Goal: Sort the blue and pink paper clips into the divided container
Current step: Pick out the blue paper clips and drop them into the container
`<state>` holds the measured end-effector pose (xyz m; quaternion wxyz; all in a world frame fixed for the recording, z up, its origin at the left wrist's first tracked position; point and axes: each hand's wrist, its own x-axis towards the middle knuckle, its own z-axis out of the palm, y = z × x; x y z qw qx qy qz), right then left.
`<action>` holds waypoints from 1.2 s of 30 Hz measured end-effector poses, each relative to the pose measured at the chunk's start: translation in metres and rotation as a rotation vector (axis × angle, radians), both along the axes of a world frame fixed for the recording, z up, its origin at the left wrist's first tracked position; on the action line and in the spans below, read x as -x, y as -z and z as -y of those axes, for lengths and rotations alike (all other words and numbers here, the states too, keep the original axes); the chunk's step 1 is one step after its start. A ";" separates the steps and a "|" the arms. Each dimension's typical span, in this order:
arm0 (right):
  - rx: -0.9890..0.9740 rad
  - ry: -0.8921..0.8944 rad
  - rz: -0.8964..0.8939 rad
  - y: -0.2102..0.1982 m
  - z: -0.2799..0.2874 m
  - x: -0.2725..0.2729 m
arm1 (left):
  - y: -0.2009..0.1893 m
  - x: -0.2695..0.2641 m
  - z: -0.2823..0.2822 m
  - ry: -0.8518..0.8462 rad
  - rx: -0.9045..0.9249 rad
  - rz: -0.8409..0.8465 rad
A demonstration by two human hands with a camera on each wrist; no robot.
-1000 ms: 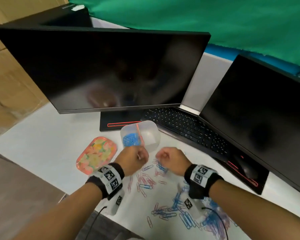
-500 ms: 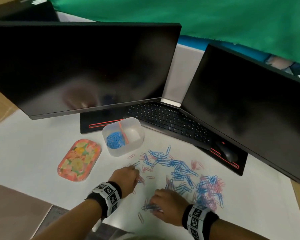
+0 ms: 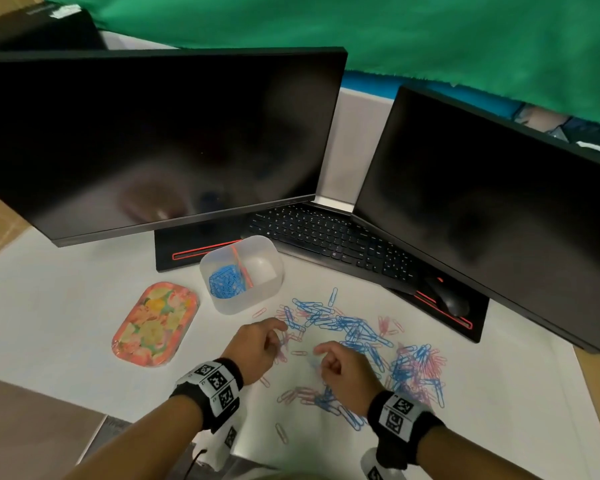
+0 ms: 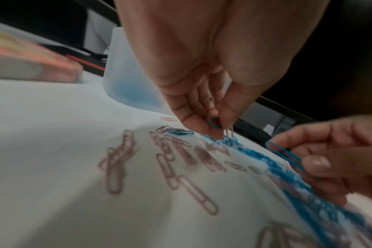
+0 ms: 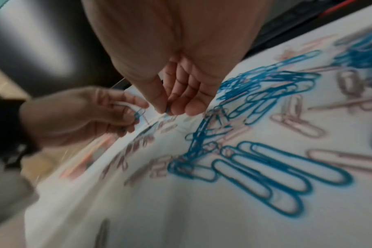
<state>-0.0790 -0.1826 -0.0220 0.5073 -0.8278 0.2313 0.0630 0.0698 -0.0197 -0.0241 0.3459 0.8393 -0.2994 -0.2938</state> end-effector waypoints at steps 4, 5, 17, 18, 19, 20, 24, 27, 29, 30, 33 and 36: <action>-0.269 0.185 -0.035 -0.003 0.020 -0.001 | -0.009 0.002 0.012 -0.098 0.078 -0.178; -0.369 0.244 -0.030 -0.006 0.024 -0.001 | -0.009 0.003 0.015 -0.121 0.082 -0.227; -0.543 0.413 -0.010 -0.016 0.042 0.026 | -0.010 0.019 0.046 -0.126 0.055 -0.542; -0.451 0.363 -0.032 -0.014 0.044 0.031 | -0.009 0.017 0.048 -0.133 0.048 -0.561; -0.350 0.308 -0.052 -0.012 0.046 0.036 | -0.010 0.015 0.048 -0.133 0.037 -0.575; -0.243 0.249 -0.066 -0.011 0.047 0.042 | -0.010 0.013 0.049 -0.125 0.027 -0.583; 0.068 0.036 -0.112 -0.004 0.043 0.067 | -0.011 0.013 0.049 -0.032 -0.034 -0.486; 0.143 -0.037 -0.143 0.004 0.039 0.082 | -0.012 0.016 0.050 0.070 -0.104 -0.285; 0.196 -0.060 -0.142 0.006 0.038 0.086 | -0.016 0.017 0.050 0.188 -0.174 -0.125; 0.209 -0.071 -0.135 0.005 0.037 0.087 | -0.019 0.016 0.051 0.235 -0.210 -0.054; 0.265 -0.114 -0.122 0.006 0.033 0.088 | -0.028 0.014 0.051 0.292 -0.242 0.049; 0.357 -0.171 -0.106 0.007 0.027 0.088 | -0.033 0.013 0.051 0.289 -0.236 0.053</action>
